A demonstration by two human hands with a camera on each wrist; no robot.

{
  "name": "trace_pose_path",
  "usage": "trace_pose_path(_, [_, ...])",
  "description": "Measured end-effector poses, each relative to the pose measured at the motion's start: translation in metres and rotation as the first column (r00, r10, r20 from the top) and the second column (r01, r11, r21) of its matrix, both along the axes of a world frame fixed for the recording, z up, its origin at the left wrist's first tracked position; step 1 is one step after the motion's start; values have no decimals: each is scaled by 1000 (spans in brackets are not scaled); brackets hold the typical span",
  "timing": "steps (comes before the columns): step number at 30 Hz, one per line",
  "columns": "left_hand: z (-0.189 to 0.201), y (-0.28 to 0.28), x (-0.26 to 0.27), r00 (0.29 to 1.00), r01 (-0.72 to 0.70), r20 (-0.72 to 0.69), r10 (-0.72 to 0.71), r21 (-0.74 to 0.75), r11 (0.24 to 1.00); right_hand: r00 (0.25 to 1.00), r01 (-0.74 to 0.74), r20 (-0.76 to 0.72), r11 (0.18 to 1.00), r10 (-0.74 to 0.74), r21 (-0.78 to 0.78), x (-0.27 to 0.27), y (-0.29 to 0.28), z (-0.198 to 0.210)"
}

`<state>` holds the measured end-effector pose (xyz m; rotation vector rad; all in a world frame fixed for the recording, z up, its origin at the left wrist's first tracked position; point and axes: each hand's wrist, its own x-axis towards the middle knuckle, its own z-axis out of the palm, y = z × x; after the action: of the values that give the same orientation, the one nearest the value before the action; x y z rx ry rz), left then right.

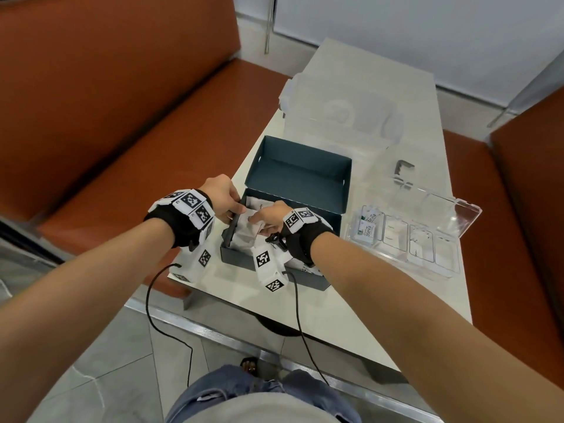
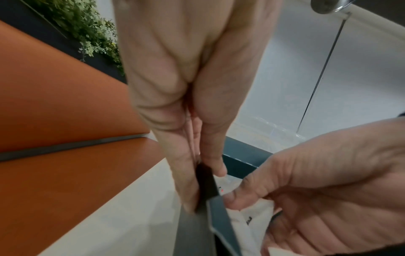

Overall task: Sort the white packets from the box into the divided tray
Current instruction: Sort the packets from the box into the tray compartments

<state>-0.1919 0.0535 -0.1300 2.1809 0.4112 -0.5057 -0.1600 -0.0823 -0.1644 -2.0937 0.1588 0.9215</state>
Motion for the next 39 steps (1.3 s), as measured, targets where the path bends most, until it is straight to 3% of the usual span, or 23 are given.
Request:
trace_pose_path(2, [-2,0,0,1000,-4,2,4,-7,1000,999,24,-21,1000,-24,-9,0,0,0])
trace_pose_path(6, [-4,1,1,1000,-7,16,7,-3,1000,996,-73,35,980,81,-183,-4,0,5])
trace_pose_path(12, [-7,2,3,1000,-4,24,4,3,1000,994,-79,60,985,89,-153,-9,0,4])
trace_pose_path(20, [-9,3,5,999,23,30,-25,56,998,942,-143,276,973,190,-182,-6,-12,13])
trace_pose_path(29, [-2,1,5,997,73,-16,-72,102,992,951,92,285,989,-121,115,-2,-54,35])
trace_pose_path(31, [7,-3,6,993,116,-22,-114,232,966,950,140,252,973,-184,184,-3,-66,43])
trace_pose_path(33, [17,-10,10,980,81,130,-148,416,906,949,190,195,942,-248,275,-5,-80,53])
trace_pose_path(34, [23,-14,12,957,37,246,-154,424,905,946,213,168,924,-276,316,-6,-88,59])
trace_pose_path(37, [43,-35,18,871,1,486,-72,143,990,942,249,103,869,-321,428,-9,-107,79])
trace_pose_path(39, [54,-54,19,879,27,477,25,-103,994,945,239,85,844,-315,480,-12,-117,91])
